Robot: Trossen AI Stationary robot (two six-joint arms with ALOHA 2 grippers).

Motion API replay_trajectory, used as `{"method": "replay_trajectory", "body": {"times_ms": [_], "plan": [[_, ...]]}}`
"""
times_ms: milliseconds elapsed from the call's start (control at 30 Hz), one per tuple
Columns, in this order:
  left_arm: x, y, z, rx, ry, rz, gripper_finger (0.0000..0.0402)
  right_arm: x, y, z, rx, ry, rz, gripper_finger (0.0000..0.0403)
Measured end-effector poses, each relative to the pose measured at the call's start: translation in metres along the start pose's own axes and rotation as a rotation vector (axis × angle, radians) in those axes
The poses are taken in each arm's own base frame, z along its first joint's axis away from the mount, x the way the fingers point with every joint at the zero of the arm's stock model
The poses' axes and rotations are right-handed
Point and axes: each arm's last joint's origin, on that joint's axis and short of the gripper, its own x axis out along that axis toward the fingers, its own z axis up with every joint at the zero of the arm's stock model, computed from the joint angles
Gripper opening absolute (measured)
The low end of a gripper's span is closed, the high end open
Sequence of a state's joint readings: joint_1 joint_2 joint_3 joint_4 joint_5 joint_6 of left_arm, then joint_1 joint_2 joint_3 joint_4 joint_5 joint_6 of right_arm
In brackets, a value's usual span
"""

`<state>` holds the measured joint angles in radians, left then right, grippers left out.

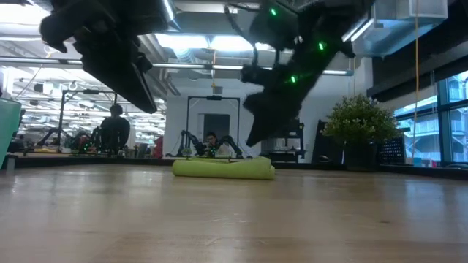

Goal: Roll microfiber towels into tight, uniform cylinder then place into a basket
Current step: Roll the yellow green microfiber towel

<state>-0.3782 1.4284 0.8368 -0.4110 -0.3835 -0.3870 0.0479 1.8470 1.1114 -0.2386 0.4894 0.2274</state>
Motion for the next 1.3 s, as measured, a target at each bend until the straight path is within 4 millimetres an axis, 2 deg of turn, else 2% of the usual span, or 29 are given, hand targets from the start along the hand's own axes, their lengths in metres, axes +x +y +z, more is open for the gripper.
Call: {"method": "replay_trajectory", "body": {"times_ms": [100,233,400,733,967,1133,1300], "plan": [[0.001,0.003,0.001,-0.010,0.002,0.009,0.0082,-0.010,0.007,0.011,-0.060,0.052,0.144,0.0188],[0.002,0.006,0.002,-0.015,0.003,0.016,0.0082,-0.017,0.023,0.007,-0.204,0.052,0.327,0.0190],[0.003,0.007,0.002,-0.013,0.003,0.017,0.0082,-0.016,0.033,-0.012,-0.339,0.037,0.294,0.0190],[0.003,0.006,0.002,0.009,0.003,0.016,0.0082,-0.001,0.028,-0.045,-0.365,0.009,0.213,0.0190],[0.003,0.006,0.003,0.008,-0.002,0.015,0.0082,0.004,0.024,-0.054,-0.367,-0.024,0.145,0.0189],[0.003,0.006,0.003,0.007,-0.002,0.015,0.0082,0.011,0.024,-0.056,-0.373,-0.021,0.129,0.0151],[0.003,0.006,0.003,0.006,-0.006,0.013,0.0082,0.016,0.027,-0.060,-0.372,-0.007,0.131,0.0065]]}}
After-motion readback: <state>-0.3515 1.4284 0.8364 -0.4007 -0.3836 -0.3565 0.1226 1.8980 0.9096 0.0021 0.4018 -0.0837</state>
